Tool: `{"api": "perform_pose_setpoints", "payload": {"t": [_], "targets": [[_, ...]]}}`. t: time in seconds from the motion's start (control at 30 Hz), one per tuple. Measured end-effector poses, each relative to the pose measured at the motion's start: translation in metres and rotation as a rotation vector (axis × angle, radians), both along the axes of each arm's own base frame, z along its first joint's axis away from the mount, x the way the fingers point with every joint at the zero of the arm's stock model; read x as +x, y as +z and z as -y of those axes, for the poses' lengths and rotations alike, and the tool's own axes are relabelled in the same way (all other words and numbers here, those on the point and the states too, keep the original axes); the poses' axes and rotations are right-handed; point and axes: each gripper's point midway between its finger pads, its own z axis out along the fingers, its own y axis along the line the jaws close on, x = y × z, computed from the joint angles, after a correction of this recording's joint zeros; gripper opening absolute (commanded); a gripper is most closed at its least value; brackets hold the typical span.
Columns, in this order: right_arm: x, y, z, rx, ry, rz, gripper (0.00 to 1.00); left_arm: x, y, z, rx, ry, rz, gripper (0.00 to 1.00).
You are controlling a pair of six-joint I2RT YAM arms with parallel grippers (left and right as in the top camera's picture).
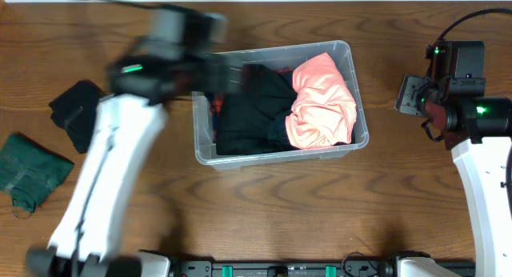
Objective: Pack container
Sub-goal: 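Carry the pink shirt over the bin with the left gripper, then lower the pink shirt into the bin's right side and release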
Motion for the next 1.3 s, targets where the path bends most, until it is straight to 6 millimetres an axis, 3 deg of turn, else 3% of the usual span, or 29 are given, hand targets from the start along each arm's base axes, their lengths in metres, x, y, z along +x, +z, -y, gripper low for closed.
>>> {"api": "perform_pose_setpoints", "payload": {"t": [0.13,0.27,0.37,0.5,0.67,0.83,0.93,1.1,1.17,1.23,1.3], "targets": [[0.000,0.000,0.000,0.000,0.000,0.000,0.64,-0.014,0.010,-0.107,0.060,0.293,-0.020,0.98],[0.000,0.000,0.000,0.000,0.000,0.000,0.64,-0.022,-0.006,-0.209,0.085,0.573,-0.067,0.98],[0.000,0.000,0.000,0.000,0.000,0.000,0.64,-0.027,-0.029,-0.269,0.073,0.722,-0.118,0.98],[0.000,0.000,0.000,0.000,0.000,-0.002,0.64,-0.022,-0.075,-0.320,0.001,0.790,-0.191,0.98],[-0.003,-0.002,0.000,-0.004,0.005,-0.018,0.64,-0.020,-0.156,-0.352,-0.101,0.812,-0.340,0.98],[-0.004,-0.003,0.000,-0.009,0.012,-0.022,0.64,-0.021,-0.219,-0.358,-0.172,0.808,-0.451,0.98],[-0.004,-0.003,0.000,-0.009,0.012,-0.024,0.64,-0.015,-0.242,-0.356,-0.208,0.787,-0.469,0.98],[-0.005,-0.003,-0.001,-0.004,0.016,-0.026,0.64,-0.006,-0.259,-0.348,-0.274,0.742,-0.465,0.99],[-0.005,-0.003,-0.001,-0.002,0.018,-0.026,0.64,-0.003,-0.259,-0.345,-0.295,0.731,-0.457,0.83],[-0.005,-0.003,-0.002,0.001,0.019,-0.026,0.64,0.000,-0.258,-0.342,-0.314,0.724,-0.451,0.48],[-0.005,-0.004,-0.002,0.003,0.021,-0.026,0.64,0.002,-0.256,-0.337,-0.334,0.707,-0.446,0.22]]}}
